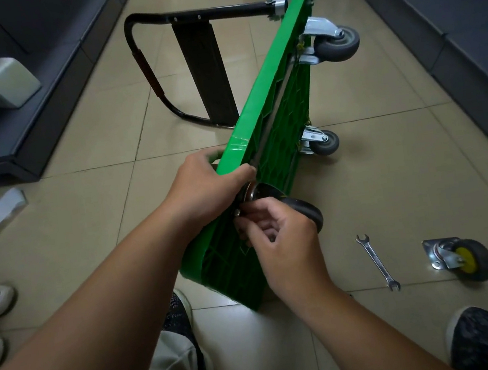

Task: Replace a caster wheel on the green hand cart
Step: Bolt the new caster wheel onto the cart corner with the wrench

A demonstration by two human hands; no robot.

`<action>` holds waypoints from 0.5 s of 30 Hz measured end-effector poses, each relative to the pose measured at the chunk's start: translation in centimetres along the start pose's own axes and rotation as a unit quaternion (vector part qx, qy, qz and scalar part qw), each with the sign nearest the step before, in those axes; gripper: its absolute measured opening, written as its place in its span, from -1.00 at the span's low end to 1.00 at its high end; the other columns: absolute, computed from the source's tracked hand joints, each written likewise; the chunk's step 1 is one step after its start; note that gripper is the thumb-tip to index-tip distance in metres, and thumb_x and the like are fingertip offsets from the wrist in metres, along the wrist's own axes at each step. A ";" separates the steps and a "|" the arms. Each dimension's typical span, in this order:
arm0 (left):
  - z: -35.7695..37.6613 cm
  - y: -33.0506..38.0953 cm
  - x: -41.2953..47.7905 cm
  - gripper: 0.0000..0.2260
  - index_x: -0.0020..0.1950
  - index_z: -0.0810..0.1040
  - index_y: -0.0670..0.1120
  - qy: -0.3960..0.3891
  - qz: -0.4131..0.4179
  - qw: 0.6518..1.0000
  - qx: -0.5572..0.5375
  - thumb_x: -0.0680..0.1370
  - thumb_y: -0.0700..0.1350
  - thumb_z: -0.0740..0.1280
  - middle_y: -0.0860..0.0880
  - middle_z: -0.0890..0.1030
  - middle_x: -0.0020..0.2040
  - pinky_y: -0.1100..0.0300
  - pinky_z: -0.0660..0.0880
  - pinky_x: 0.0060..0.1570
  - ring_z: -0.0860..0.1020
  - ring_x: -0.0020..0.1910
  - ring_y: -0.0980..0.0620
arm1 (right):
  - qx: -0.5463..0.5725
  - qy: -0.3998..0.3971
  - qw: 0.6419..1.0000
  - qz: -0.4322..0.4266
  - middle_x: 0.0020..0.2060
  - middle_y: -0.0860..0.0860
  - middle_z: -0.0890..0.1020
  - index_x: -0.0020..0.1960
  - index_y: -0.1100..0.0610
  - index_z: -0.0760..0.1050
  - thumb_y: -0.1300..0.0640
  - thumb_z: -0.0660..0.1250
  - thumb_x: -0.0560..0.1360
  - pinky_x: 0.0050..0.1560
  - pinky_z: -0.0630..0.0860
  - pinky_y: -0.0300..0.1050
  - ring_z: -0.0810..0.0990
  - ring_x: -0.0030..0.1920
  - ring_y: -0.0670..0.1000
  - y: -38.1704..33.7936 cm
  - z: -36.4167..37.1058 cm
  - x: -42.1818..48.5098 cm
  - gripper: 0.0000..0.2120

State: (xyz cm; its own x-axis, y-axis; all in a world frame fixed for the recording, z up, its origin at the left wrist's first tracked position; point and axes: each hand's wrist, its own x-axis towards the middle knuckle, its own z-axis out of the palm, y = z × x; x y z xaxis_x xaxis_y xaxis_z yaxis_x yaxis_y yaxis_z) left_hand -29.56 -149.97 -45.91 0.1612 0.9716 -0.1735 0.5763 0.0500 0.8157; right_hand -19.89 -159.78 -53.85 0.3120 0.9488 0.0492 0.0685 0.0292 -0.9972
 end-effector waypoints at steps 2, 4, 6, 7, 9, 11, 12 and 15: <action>0.1 0.0 -0.1 -0.66 0.24 0.66 0.10 -0.008 0.002 1.000 0.017 0.47 0.01 0.52 0.07 0.73 -0.16 0.08 0.69 -0.09 0.71 -0.20 0.09 | 0.014 0.004 1.000 0.013 -0.23 -0.07 0.71 0.00 0.06 0.66 0.19 0.45 0.57 -0.12 0.66 -0.08 0.70 -0.19 -0.06 0.0 0.2 -0.1 -0.94; 0.1 0.0 -0.2 -0.65 0.23 0.65 0.10 -0.013 0.003 1.000 0.024 0.45 -0.03 0.52 0.04 0.73 -0.14 -0.08 0.68 -0.02 0.72 -0.15 0.01 | 0.044 0.015 0.998 0.042 -0.28 -0.05 0.71 -0.09 0.03 0.64 0.14 0.44 0.58 -0.23 0.63 -0.15 0.70 -0.26 -0.05 -0.3 0.6 -0.2 -0.92; 0.1 0.1 -0.2 -0.61 0.27 0.63 0.10 -0.015 0.009 0.999 0.043 0.45 -0.06 0.53 0.04 0.73 -0.11 -0.08 0.68 0.00 0.72 -0.14 0.01 | 0.069 0.022 0.995 0.068 -0.32 -0.03 0.71 -0.15 0.05 0.62 0.11 0.42 0.60 -0.29 0.57 -0.23 0.70 -0.32 -0.05 -0.4 0.8 -0.3 -0.86; 0.1 0.1 -0.2 -0.57 0.31 0.61 0.09 -0.019 0.011 0.998 0.051 0.45 -0.09 0.54 0.04 0.72 -0.09 -0.06 0.68 -0.01 0.71 -0.13 0.02 | 0.079 0.025 0.994 0.077 -0.32 -0.02 0.71 -0.15 0.07 0.62 0.11 0.42 0.60 -0.30 0.57 -0.23 0.70 -0.33 -0.04 -0.6 0.9 -0.3 -0.85; -0.1 0.1 0.0 -0.51 0.38 0.58 0.09 -0.028 0.010 0.998 0.055 0.46 -0.15 0.52 0.04 0.72 -0.06 -0.02 0.69 -0.02 0.71 -0.14 0.04 | 0.096 0.028 0.992 0.082 -0.33 0.00 0.71 -0.14 0.09 0.63 0.12 0.43 0.59 -0.30 0.58 -0.20 0.70 -0.33 -0.01 -0.7 1.0 -0.3 -0.87; -0.3 0.2 0.0 -0.48 0.42 0.55 0.09 -0.037 0.009 0.998 0.057 0.48 -0.19 0.50 0.02 0.72 -0.03 -0.01 0.70 -0.02 0.71 -0.13 0.04 | 0.111 0.032 0.991 0.073 -0.29 0.01 0.72 -0.08 0.06 0.64 0.14 0.45 0.57 -0.24 0.63 -0.14 0.71 -0.28 0.00 -1.0 1.0 -0.3 -0.94; -0.4 0.3 0.0 -0.48 0.42 0.55 0.09 -0.040 0.012 0.997 0.061 0.48 -0.19 0.49 0.02 0.72 -0.02 0.00 0.70 -0.02 0.71 -0.12 0.04 | 0.119 0.031 0.990 0.066 -0.25 0.01 0.72 -0.04 0.05 0.65 0.16 0.47 0.56 -0.18 0.66 -0.12 0.72 -0.24 0.00 -1.1 0.9 -0.5 -0.96; -0.3 0.3 -0.1 -0.42 0.48 0.48 0.12 -0.031 0.032 0.996 0.079 0.49 -0.19 0.48 0.01 0.71 0.06 0.00 0.69 -0.03 0.71 -0.11 0.05 | 0.096 0.016 0.994 0.046 -0.18 -0.05 0.74 0.02 0.01 0.66 0.25 0.45 0.56 -0.06 0.68 -0.10 0.73 -0.15 -0.05 -1.0 0.7 -0.8 -0.85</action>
State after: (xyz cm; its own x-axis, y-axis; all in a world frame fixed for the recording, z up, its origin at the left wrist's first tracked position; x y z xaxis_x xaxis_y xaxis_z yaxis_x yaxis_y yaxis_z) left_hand -29.64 -149.94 -45.45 0.2483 0.9550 -0.1625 0.6817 -0.0531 0.7297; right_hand -20.90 -160.30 -52.98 0.3391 0.9397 -0.0439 -0.1429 0.0053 -0.9897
